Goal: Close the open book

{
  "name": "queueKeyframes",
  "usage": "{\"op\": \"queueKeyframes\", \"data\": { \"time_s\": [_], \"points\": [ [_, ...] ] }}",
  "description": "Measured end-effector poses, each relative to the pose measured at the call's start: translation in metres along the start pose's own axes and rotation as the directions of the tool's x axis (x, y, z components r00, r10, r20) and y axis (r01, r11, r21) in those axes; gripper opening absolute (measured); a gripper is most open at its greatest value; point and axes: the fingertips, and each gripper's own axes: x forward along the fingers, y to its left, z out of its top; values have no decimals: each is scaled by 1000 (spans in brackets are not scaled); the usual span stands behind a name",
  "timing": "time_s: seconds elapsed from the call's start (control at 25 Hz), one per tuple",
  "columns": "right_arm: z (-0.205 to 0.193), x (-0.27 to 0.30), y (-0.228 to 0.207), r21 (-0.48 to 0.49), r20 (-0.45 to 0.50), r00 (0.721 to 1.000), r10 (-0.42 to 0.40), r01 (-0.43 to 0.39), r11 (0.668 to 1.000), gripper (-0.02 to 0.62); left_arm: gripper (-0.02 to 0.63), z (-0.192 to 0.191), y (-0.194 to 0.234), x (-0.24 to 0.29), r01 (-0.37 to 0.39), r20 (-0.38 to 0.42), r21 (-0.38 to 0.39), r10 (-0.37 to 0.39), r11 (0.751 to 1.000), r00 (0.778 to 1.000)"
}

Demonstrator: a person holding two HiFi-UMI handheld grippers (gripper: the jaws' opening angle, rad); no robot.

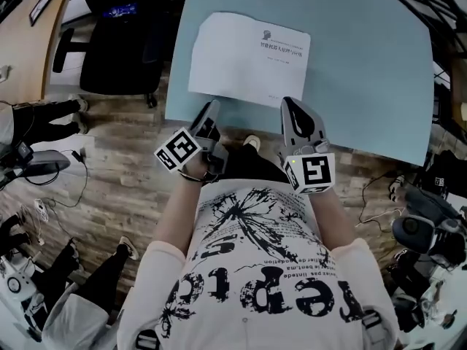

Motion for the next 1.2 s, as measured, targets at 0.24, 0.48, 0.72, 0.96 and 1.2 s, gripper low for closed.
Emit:
{"op": "queueKeyframes", "data": {
  "time_s": [0.24, 0.48, 0.72, 0.96, 1.2],
  "points": [
    [-5, -2, -13, -18, -5, 1000, -11, 11, 1000, 9, 161, 6, 19, 17, 20, 48, -203, -11, 979, 999],
    [-8, -9, -21, -26, -1, 1000, -22, 22, 999, 9, 151, 12, 27, 26, 59, 99, -297, -30, 953, 995],
    [-15, -19, -33, -36, -10, 999, -43, 43, 998, 9, 49, 14, 34, 29, 60, 137, -329, -15, 943, 990],
    [-14, -23, -39, -48, -9, 998, -54, 54, 997, 10, 21, 15, 16, 24, 117, 158, -226, -82, 967, 984],
    [-7, -30, -41, -38, 18, 998, -59, 59, 998, 9, 18, 5, -24, 26, 231, 133, -130, -214, 964, 968]
  ]
}}
